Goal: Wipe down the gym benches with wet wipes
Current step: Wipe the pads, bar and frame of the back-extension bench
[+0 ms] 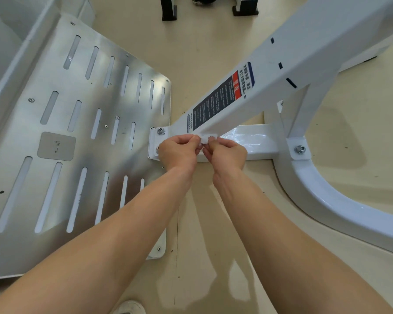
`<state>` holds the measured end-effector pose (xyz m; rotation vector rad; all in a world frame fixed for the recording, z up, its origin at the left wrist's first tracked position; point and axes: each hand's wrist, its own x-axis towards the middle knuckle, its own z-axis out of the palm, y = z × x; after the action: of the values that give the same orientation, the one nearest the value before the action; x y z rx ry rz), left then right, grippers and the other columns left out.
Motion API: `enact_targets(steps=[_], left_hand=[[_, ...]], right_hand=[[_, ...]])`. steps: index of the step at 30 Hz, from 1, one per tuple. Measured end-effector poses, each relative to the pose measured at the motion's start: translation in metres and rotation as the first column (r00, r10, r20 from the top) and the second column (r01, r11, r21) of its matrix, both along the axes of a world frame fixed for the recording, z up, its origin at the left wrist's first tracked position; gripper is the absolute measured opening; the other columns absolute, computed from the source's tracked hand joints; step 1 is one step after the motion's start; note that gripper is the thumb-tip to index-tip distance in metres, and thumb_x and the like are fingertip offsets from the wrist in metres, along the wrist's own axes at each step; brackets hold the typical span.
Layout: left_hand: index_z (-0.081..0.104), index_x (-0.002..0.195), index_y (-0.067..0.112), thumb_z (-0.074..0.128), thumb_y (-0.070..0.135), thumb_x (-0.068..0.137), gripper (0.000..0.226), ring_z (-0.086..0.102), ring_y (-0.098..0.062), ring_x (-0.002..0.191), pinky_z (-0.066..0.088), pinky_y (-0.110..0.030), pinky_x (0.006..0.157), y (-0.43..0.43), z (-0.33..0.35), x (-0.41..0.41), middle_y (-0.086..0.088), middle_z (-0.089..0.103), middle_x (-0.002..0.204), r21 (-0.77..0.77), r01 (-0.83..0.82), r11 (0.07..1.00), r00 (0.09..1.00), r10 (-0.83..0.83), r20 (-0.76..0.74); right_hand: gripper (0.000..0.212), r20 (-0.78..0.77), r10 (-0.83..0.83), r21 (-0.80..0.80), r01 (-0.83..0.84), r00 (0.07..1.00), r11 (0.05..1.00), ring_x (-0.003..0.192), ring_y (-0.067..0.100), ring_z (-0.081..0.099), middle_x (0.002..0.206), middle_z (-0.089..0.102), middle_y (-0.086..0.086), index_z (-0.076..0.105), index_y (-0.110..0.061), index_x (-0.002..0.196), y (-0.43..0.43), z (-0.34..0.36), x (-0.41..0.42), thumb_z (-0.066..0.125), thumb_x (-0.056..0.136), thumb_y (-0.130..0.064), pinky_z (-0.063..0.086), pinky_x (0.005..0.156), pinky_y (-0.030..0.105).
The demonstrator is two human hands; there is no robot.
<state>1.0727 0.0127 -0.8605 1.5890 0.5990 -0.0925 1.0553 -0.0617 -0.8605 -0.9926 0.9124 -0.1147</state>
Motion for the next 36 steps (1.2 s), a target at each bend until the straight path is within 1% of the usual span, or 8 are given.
enact_targets(steps=[3, 6, 8, 12, 16, 24, 33, 36], left_hand=[[0.073, 0.072, 0.014, 0.075, 0.003, 0.083, 0.016, 0.073, -0.017, 0.068, 0.062, -0.033, 0.081, -0.02, 0.021, -0.001, -0.005, 0.074, 0.067, -0.062, 0.023, 0.998, 0.999, -0.021, 0.045], [0.074, 0.076, 0.011, 0.077, 0.004, 0.083, 0.01, 0.074, -0.021, 0.072, 0.062, -0.032, 0.08, -0.031, 0.035, 0.001, -0.009, 0.075, 0.071, -0.107, 0.049, 0.993, 0.997, -0.042, 0.065], [0.075, 0.077, 0.012, 0.078, 0.006, 0.083, 0.009, 0.076, -0.024, 0.075, 0.062, -0.033, 0.08, -0.03, 0.035, 0.002, -0.008, 0.075, 0.071, -0.075, 0.063, 0.995, 0.996, -0.058, 0.075], [0.074, 0.076, 0.016, 0.078, 0.008, 0.083, 0.012, 0.075, -0.02, 0.07, 0.063, -0.034, 0.079, -0.019, 0.024, -0.001, -0.003, 0.075, 0.069, 0.025, 0.049, 0.998, 0.997, -0.05, 0.053], [0.072, 0.074, 0.017, 0.076, 0.007, 0.085, 0.015, 0.074, -0.018, 0.066, 0.063, -0.037, 0.08, -0.014, 0.021, -0.003, -0.003, 0.074, 0.066, 0.074, 0.049, 0.996, 0.997, -0.054, 0.058], [0.074, 0.073, 0.019, 0.08, 0.014, 0.079, 0.01, 0.073, -0.014, 0.064, 0.062, -0.036, 0.078, -0.059, 0.072, -0.001, 0.002, 0.072, 0.062, 0.139, 0.19, 0.972, 0.955, -0.216, 0.201], [0.076, 0.078, 0.016, 0.079, 0.016, 0.082, 0.005, 0.066, 0.002, 0.055, 0.049, -0.009, 0.059, -0.048, 0.075, -0.003, 0.006, 0.071, 0.061, 0.345, 0.214, 0.914, 0.921, -0.306, 0.239], [0.074, 0.074, 0.023, 0.078, 0.019, 0.082, 0.01, 0.066, 0.001, 0.058, 0.049, -0.011, 0.06, -0.054, 0.084, -0.002, 0.009, 0.07, 0.062, 0.427, 0.232, 0.874, 0.889, -0.369, 0.27]], right_hand=[[0.007, 0.06, -0.037, -0.047, 0.04, 0.998, 0.998, 0.072, 0.019, 0.075, 0.082, 0.074, 0.016, 0.067, -0.002, 0.084, -0.023, 0.019, -0.005, 0.07, 0.09, 0.001, 0.06, 0.069, 0.022], [0.001, 0.094, -0.056, -0.069, 0.063, 0.994, 0.996, 0.078, 0.022, 0.076, 0.085, 0.075, 0.017, 0.069, 0.001, 0.091, -0.036, 0.034, -0.006, 0.069, 0.091, 0.0, 0.061, 0.072, 0.025], [0.006, 0.091, -0.057, -0.075, 0.064, 0.994, 0.995, 0.076, 0.019, 0.076, 0.084, 0.075, 0.016, 0.069, 0.003, 0.095, -0.035, 0.034, -0.005, 0.069, 0.092, -0.001, 0.061, 0.072, 0.024], [0.008, 0.046, -0.023, -0.039, 0.024, 0.999, 0.999, 0.068, 0.018, 0.074, 0.078, 0.073, 0.014, 0.067, -0.002, 0.084, -0.02, 0.02, -0.002, 0.069, 0.092, 0.0, 0.061, 0.071, 0.023], [0.008, 0.02, 0.004, -0.053, -0.003, 1.0, 0.999, 0.07, 0.021, 0.074, 0.084, 0.073, 0.018, 0.068, 0.003, 0.095, -0.015, 0.013, -0.001, 0.071, 0.089, 0.0, 0.062, 0.074, 0.027], [0.013, 0.171, -0.063, -0.177, 0.093, 0.983, 0.98, 0.078, 0.019, 0.076, 0.088, 0.075, 0.017, 0.068, 0.005, 0.101, -0.07, 0.06, -0.012, 0.069, 0.092, -0.004, 0.062, 0.074, 0.026], [0.009, 0.119, -0.029, -0.164, 0.048, 0.992, 0.985, 0.078, 0.018, 0.076, 0.086, 0.075, 0.012, 0.068, 0.0, 0.098, -0.057, 0.053, -0.009, 0.071, 0.091, -0.005, 0.061, 0.077, 0.027], [0.006, 0.149, -0.049, -0.166, 0.074, 0.988, 0.983, 0.076, 0.018, 0.075, 0.079, 0.074, 0.009, 0.069, -0.005, 0.086, -0.066, 0.064, -0.012, 0.072, 0.091, -0.004, 0.061, 0.074, 0.026]])
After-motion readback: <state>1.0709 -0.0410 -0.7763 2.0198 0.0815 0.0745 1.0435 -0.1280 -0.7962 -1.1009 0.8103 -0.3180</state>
